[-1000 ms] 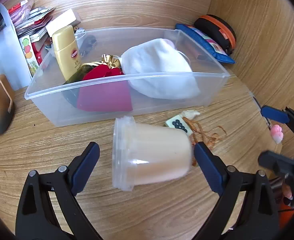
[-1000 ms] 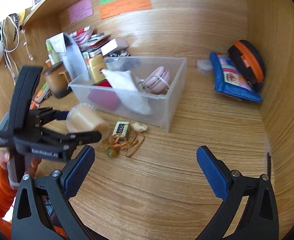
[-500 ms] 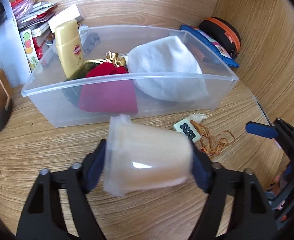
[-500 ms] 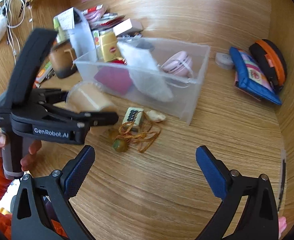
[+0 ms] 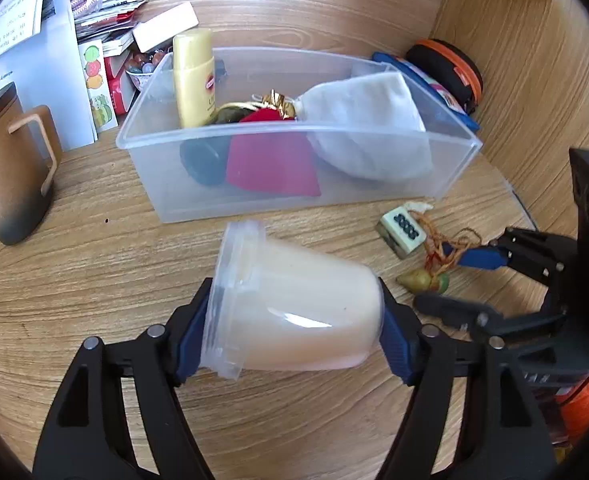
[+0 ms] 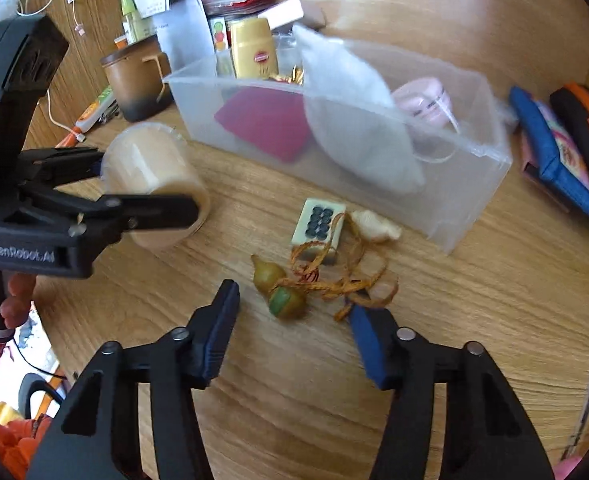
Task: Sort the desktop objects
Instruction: 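Lift the cup with the left gripper while the right grasps the gourd charm on its cord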
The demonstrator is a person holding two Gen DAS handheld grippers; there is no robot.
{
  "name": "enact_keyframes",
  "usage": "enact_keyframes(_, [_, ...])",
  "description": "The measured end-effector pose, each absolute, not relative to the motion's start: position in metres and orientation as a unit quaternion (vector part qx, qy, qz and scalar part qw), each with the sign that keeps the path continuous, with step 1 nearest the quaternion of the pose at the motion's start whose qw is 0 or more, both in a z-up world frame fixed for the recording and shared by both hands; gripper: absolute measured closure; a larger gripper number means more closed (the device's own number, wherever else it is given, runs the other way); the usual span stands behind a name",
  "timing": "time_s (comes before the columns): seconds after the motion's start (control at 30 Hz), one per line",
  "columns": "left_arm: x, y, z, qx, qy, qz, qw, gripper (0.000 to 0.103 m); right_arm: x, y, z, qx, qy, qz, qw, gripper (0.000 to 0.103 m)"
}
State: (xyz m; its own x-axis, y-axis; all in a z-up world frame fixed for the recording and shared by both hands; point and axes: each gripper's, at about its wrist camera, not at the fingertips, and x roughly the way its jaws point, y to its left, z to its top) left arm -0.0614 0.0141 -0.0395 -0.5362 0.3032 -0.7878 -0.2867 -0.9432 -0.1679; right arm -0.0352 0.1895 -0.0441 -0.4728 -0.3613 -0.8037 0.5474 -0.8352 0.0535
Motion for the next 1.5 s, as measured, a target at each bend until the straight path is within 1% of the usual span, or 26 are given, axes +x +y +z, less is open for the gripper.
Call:
enact_keyframes(0.1, [-0.063, 0.012, -0.042, -0.452, -0.021, 0.875, 0.171, 0.028, -0.035, 0.190, -0.045, 0.436, 0.104, -0.855, 0.262, 0.063])
enact_keyframes(0.13, [-0.064, 0.012, -0.042, -0.451, -0.022, 0.876, 0.171, 0.028, -0.034, 0.190, -0.045, 0.433, 0.108, -0.857, 0.257, 0.068])
enact_keyframes(0.17, [-0.065, 0.013, -0.042, -0.450, -0.021, 0.876, 0.169, 0.027, -0.032, 0.189, -0.045, 0.430, 0.112, -0.859, 0.254, 0.074])
enact_keyframes(0.23, [-0.065, 0.014, -0.043, -0.450, -0.018, 0.877, 0.167, 0.026, -0.031, 0.188, -0.045, 0.426, 0.121, -0.861, 0.251, 0.082])
enact_keyframes(0.27, [-0.066, 0.015, -0.043, -0.449, -0.015, 0.878, 0.165, 0.026, -0.030, 0.189, -0.045, 0.426, 0.121, -0.861, 0.251, 0.084])
enact_keyframes(0.33, [-0.067, 0.016, -0.043, -0.447, -0.017, 0.880, 0.161, 0.025, -0.030, 0.190, -0.044, 0.428, 0.114, -0.859, 0.255, 0.084])
enact_keyframes(0.4, [-0.068, 0.014, -0.043, -0.445, -0.021, 0.882, 0.156, 0.030, -0.031, 0.192, -0.043, 0.431, 0.105, -0.858, 0.257, 0.084])
enact_keyframes(0.47, [-0.065, 0.011, -0.041, -0.439, -0.021, 0.887, 0.143, 0.031, -0.031, 0.195, -0.041, 0.434, 0.088, -0.857, 0.262, 0.085])
enact_keyframes(0.87, [-0.049, -0.003, -0.027, -0.417, -0.036, 0.900, 0.122, 0.036, -0.030, 0.209, -0.019, 0.424, 0.034, -0.861, 0.280, 0.084])
enact_keyframes(0.97, [-0.044, -0.006, -0.027, -0.417, -0.034, 0.901, 0.115, 0.036, -0.029, 0.213, -0.015, 0.425, 0.012, -0.858, 0.289, 0.084])
enact_keyframes(1.5, [-0.027, -0.024, -0.010, -0.398, -0.074, 0.909, 0.098, 0.037, -0.016, 0.222, 0.011, 0.397, -0.009, -0.867, 0.300, 0.084])
